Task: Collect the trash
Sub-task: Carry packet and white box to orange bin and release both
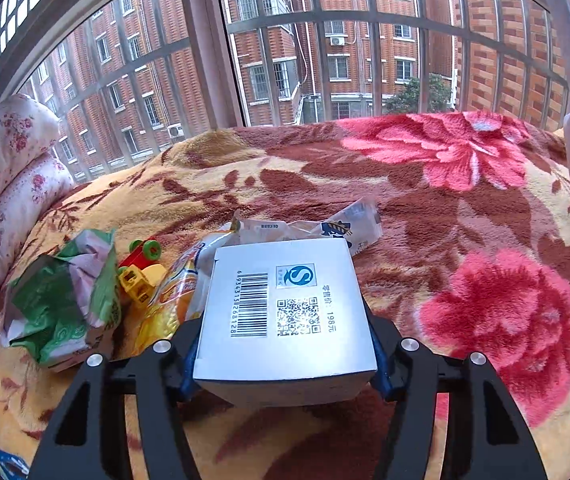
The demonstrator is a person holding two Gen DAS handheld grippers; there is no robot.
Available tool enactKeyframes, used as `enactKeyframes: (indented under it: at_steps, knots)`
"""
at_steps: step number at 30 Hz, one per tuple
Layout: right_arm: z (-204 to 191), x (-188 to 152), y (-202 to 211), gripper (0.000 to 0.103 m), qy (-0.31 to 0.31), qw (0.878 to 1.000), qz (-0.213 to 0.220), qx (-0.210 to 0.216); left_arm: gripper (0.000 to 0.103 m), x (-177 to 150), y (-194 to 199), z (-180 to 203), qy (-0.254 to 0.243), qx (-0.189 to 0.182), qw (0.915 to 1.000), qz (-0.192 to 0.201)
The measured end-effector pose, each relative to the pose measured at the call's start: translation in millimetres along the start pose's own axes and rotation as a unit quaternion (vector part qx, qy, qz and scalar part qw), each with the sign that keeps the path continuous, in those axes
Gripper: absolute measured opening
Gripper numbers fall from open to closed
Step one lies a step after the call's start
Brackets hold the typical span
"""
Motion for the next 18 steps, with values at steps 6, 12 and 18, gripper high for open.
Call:
enactKeyframes:
  at_steps: [6,12,18]
  knots:
    - [3,-22,84,0.062,0.008,0.998,0.026,0.049,0.057,2,7,0,0.01,-0.018,0.9998,0.002]
    - [-2,-76,176,0.062,0.037,0.995,0.039,0.089,0.057,-6,45,3,0.008,-0.05,0.9987,0.006]
    - [-20,-141,251,0.062,0.051,0.988,0.022,0.145,0.057,-26,82,6,-0.013,-0.063,0.9979,0.004]
Point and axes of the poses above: each gripper's, at about its wrist camera, not at the fingertips, and y roughly against the way its jaws point, z to its right, x to its top, the point moved 9 cm from there along -y, roughly the way its jaws point, and after that the axes turned 8 degrees about -x, right-handed, at the moved point
